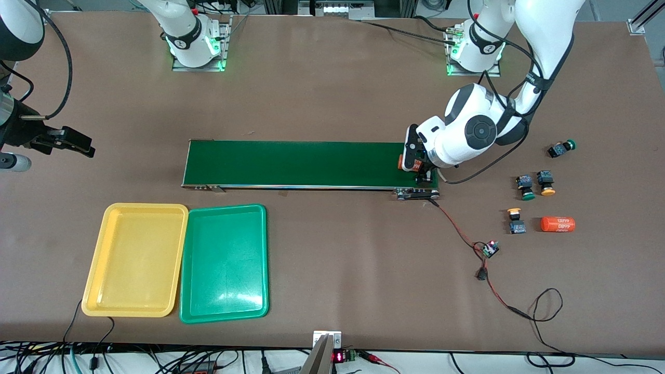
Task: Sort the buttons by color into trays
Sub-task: 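Move the left gripper back to the yellow-capped push button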
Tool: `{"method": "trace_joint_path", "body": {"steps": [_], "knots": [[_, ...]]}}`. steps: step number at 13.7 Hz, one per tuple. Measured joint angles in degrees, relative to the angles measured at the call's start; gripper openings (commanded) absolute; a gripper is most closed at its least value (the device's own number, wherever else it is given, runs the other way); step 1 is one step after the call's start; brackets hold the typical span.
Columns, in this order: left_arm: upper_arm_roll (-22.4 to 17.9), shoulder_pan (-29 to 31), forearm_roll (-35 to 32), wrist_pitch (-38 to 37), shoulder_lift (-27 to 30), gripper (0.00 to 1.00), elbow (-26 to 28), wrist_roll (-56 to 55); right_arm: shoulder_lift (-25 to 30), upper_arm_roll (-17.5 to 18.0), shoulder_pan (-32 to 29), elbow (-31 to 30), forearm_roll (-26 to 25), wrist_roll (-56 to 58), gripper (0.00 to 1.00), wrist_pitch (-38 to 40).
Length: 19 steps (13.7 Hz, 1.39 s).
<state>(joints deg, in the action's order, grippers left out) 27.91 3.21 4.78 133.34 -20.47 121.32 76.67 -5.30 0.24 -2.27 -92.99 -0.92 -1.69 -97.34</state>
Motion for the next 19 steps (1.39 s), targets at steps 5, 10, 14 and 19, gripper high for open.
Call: {"method": "trace_joint_path", "body": {"steps": [5, 10, 14, 19], "knots": [[-1.02, 5.30, -1.01, -9.71, 4.99, 1.00, -5.42, -3.11, 0.00, -0.23, -0.11, 0.08, 0.00, -0.01, 1.00, -0.06], [-1.75, 13.01, -6.67, -10.17, 3.93, 1.00, -7.60, -3.12, 0.04, -0.43, -0.33, 0.21, 0.00, -0.03, 1.00, -0.07], [-3.13, 18.16, -11.48, -10.11, -4.34, 1.00, -14.17, -2.77, 0.07, -0.46, -0.44, 0.34, 0.00, -0.04, 1.00, -0.12], [-5.32, 20.90, -13.11, -9.79, -12.71, 1.00, -21.27, -9.13, 0.13, -0.86, -1.27, 2.65, 0.00, -0.07, 1.00, -0.23]]}}
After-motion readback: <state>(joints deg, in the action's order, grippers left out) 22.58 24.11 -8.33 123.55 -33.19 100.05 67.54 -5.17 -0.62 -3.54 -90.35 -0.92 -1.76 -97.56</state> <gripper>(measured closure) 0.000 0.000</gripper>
